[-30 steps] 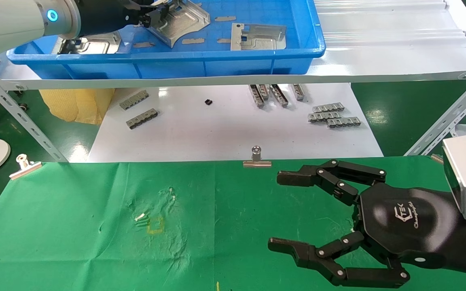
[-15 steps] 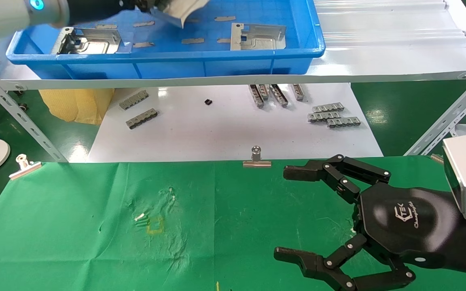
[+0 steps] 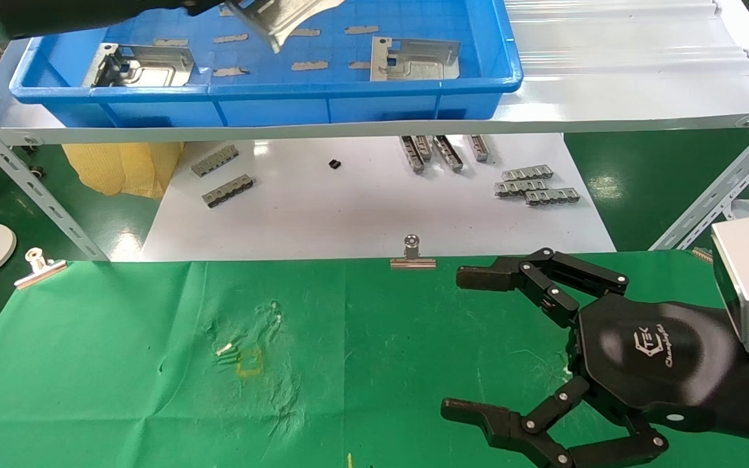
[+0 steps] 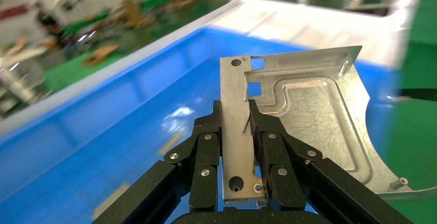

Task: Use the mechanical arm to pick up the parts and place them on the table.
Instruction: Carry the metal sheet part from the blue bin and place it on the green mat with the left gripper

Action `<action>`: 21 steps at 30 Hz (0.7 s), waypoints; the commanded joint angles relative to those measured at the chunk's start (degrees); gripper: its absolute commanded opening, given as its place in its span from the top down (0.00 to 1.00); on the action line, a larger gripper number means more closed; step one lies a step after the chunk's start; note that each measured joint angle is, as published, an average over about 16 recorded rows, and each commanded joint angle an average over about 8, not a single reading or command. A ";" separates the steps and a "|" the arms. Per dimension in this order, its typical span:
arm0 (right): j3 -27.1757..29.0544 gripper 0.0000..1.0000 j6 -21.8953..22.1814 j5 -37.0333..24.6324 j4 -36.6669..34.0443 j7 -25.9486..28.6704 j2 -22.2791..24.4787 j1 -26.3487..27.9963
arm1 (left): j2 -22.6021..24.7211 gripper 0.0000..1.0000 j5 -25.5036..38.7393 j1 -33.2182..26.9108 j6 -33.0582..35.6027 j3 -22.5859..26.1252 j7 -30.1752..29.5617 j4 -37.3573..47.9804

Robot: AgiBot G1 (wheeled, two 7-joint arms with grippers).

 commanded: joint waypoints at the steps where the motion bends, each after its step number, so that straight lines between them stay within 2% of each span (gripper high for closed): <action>1: 0.00 0.00 0.00 0.00 0.00 0.00 0.00 0.00 | -1.68 1.00 -0.96 0.29 4.81 -0.55 1.29 -0.44; 5: 0.00 0.00 0.00 0.00 0.00 0.00 0.00 0.00 | -4.52 1.00 -1.86 1.16 12.86 -0.77 4.45 -1.73; 8: 0.00 0.00 0.00 0.00 0.00 0.00 0.00 0.00 | -6.60 1.00 -2.40 2.22 16.31 -0.41 6.41 -3.70; 13: 0.00 0.00 0.00 0.00 0.00 0.00 0.00 0.00 | -10.43 1.00 -4.68 6.19 17.52 1.67 7.95 -10.89; 21: 0.00 0.00 0.00 0.00 0.00 0.00 0.00 0.00 | -18.84 1.00 -13.36 17.71 17.25 8.73 9.26 -27.81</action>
